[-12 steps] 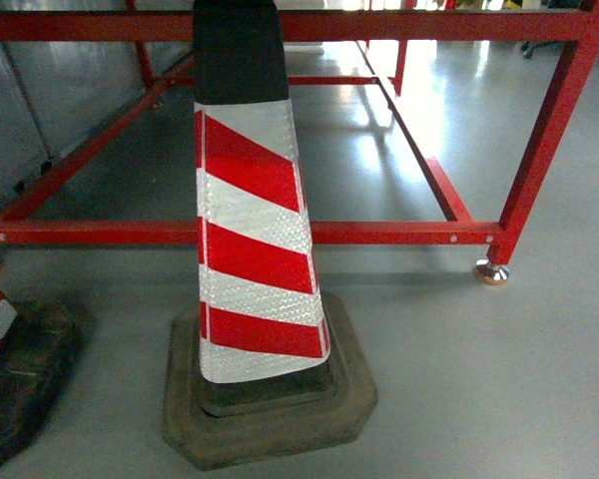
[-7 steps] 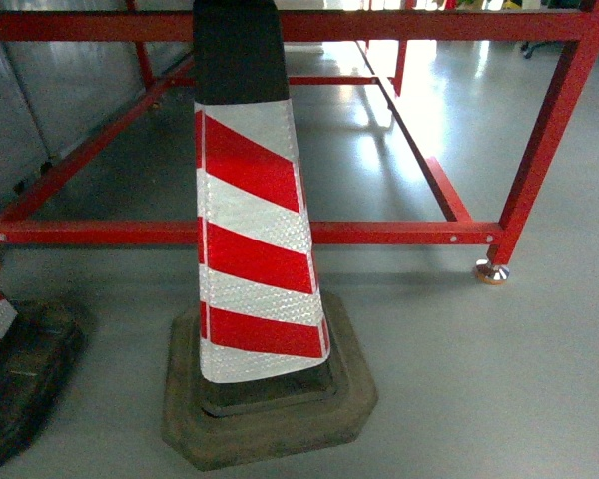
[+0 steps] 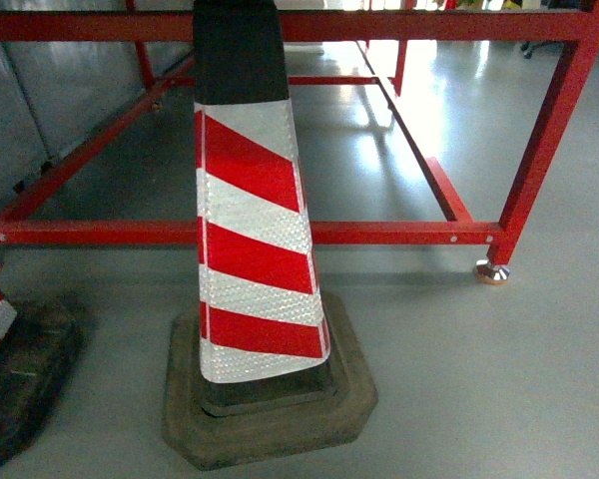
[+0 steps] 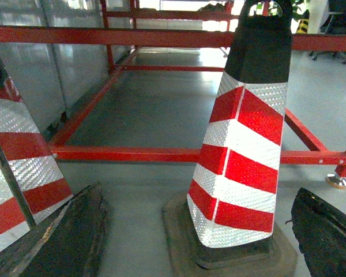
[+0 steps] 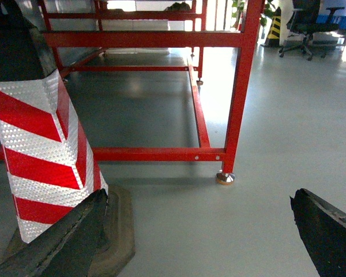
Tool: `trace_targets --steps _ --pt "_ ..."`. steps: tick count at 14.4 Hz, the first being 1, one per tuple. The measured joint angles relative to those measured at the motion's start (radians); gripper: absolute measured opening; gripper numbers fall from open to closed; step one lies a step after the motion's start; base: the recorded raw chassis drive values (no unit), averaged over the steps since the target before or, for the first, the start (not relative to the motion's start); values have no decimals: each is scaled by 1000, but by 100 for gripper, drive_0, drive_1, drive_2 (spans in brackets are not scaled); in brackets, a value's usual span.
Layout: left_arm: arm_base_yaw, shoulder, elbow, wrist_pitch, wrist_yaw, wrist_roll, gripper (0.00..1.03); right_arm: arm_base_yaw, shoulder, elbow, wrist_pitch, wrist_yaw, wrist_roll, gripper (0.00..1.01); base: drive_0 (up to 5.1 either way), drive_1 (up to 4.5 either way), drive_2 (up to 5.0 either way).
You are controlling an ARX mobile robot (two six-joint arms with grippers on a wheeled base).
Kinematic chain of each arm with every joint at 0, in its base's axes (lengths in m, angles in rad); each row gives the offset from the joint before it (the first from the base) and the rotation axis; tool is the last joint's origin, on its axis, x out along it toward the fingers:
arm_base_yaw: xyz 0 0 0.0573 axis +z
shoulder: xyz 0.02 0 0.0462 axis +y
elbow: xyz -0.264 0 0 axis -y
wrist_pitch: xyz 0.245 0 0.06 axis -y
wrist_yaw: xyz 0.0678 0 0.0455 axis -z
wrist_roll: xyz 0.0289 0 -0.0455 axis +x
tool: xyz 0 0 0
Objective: Pick blue part to blue bin on bottom shelf
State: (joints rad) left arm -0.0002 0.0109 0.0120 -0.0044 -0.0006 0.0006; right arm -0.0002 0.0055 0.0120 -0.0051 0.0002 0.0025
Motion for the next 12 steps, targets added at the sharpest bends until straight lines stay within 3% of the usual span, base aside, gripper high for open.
trace_targets --steps 12 --pt "0 0 0 0 0 0 98 0 0 0 0 0 0 98 0 0 0"
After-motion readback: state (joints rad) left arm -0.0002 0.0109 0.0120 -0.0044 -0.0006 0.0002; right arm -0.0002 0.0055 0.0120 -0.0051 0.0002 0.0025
